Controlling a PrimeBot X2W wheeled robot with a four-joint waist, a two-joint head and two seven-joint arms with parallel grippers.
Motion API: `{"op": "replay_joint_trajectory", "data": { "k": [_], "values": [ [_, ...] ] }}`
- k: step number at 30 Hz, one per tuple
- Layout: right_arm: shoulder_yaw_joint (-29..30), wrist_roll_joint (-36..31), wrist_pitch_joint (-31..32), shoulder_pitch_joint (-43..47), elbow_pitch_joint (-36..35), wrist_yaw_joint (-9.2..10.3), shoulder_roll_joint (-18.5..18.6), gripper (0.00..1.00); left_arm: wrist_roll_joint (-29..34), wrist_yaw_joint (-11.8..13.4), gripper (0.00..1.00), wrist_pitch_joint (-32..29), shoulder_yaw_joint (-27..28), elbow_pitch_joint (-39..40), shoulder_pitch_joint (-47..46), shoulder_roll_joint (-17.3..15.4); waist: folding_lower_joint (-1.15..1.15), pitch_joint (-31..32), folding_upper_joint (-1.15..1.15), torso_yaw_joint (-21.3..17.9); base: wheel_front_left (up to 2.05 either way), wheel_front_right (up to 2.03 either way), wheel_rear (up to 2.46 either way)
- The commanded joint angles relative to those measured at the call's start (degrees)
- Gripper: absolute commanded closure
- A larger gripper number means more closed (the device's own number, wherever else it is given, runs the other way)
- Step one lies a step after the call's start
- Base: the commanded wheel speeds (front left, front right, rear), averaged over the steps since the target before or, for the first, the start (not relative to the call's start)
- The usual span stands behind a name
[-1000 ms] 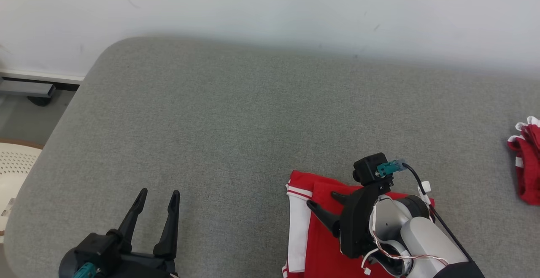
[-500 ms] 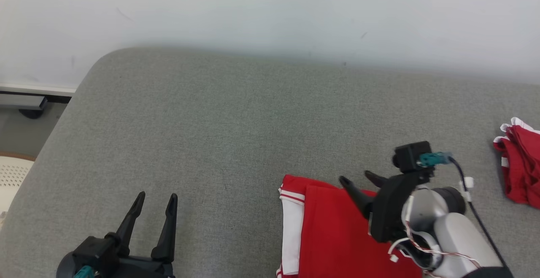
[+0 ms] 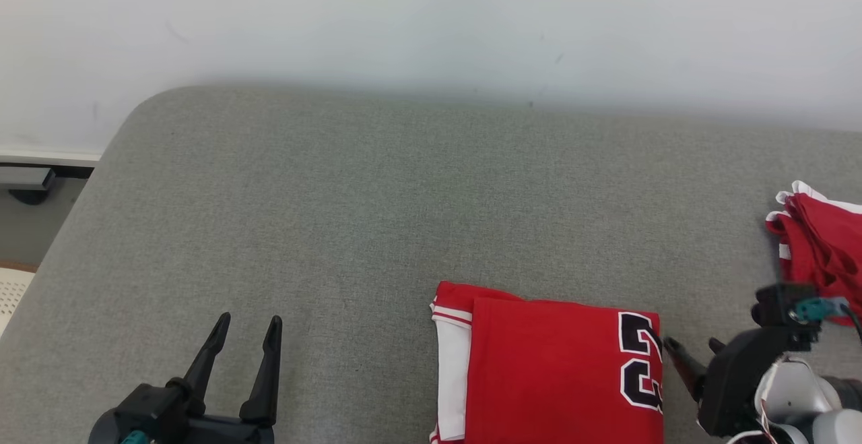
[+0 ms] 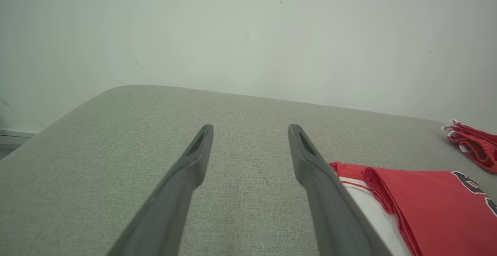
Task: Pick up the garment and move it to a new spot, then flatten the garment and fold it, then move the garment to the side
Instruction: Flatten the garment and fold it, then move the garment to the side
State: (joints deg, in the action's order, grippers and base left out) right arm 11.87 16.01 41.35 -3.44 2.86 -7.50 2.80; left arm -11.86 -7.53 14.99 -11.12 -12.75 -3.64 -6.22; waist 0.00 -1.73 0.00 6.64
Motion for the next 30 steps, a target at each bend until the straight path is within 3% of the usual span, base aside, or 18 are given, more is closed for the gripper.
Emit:
{"op": "replay_joint_trajectory", "data": {
  "k": [1, 20, 30],
  "values": [
    [0.44, 0.00, 0.34, 0.53, -0.35, 0.03, 0.23, 0.00, 0.21, 0.08, 0.00, 0.28, 0.17, 0.21, 0.43, -0.45, 0.00, -0.11, 0.00, -0.26, 0.00, 0.00, 0.00],
    [0.51, 3.99, 0.70, -1.42, 8.52, 0.03, 0.25, 0.00, -0.19, 0.09, 0.00, 0.28, -0.90, 0.08, -1.54, -0.70, 0.00, -2.54, 0.00, 1.18, 0.00, 0.00, 0.00],
    [-2.36, 5.27, 1.16, -3.28, 12.61, 0.03, 0.23, 0.00, -0.12, 0.09, 0.00, 0.28, -0.50, 0.21, -1.79, -0.44, 0.00, -3.02, 0.00, 1.82, 0.00, 0.00, 0.00]
  ]
}}
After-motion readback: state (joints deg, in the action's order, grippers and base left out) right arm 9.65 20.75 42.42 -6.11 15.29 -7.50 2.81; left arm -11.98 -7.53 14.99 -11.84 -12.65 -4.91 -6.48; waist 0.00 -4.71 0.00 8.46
